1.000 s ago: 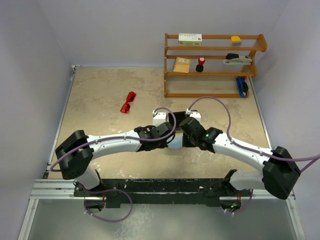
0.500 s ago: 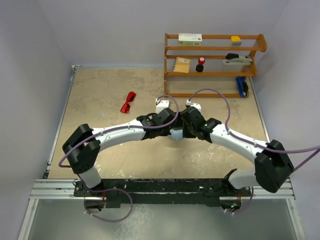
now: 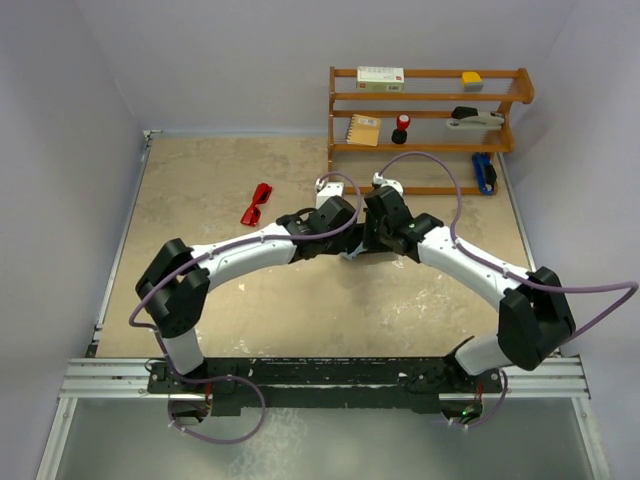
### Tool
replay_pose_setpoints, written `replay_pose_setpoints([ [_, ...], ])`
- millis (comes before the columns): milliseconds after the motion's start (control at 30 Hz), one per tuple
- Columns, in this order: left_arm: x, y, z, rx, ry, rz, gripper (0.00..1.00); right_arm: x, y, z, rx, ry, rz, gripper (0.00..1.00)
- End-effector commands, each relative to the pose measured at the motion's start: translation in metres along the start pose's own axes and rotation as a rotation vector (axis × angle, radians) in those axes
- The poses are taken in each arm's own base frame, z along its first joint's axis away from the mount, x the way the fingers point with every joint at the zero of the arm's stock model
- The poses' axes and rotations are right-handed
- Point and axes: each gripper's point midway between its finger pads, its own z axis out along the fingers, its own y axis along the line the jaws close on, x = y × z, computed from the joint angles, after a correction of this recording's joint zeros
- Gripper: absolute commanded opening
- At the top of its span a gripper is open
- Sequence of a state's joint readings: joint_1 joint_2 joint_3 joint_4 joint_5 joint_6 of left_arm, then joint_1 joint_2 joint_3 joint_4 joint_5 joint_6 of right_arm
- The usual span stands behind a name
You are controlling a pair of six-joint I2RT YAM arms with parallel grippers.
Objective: Organize the sunglasses
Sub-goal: Place the glasses cleaning cloth in the sunglasses case.
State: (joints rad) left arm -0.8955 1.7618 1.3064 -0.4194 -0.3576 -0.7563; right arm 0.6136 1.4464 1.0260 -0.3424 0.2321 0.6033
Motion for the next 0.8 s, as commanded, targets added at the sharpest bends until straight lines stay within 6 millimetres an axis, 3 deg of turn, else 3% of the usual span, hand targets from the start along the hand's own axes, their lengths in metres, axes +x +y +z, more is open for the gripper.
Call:
replay_pose_setpoints([
  [0, -0.026, -0.013, -0.003, 0.041, -0.039, 0.007, 0.0, -0.03, 0.011, -0.005, -0.037, -0.055, -0.003, 0.0],
  [300, -0.036, -0.014, -0.003, 0.052, -0.049, 0.011, 0.0, -0.039, 0.012, -0.003, -0.038, -0.067, -0.003, 0.0],
  [767, -0.049, -0.008, 0.024, 0.039, -0.057, 0.015, 0.0, -0.058, -0.011, 0.018, 0.01, -0.08, 0.028, 0.0],
])
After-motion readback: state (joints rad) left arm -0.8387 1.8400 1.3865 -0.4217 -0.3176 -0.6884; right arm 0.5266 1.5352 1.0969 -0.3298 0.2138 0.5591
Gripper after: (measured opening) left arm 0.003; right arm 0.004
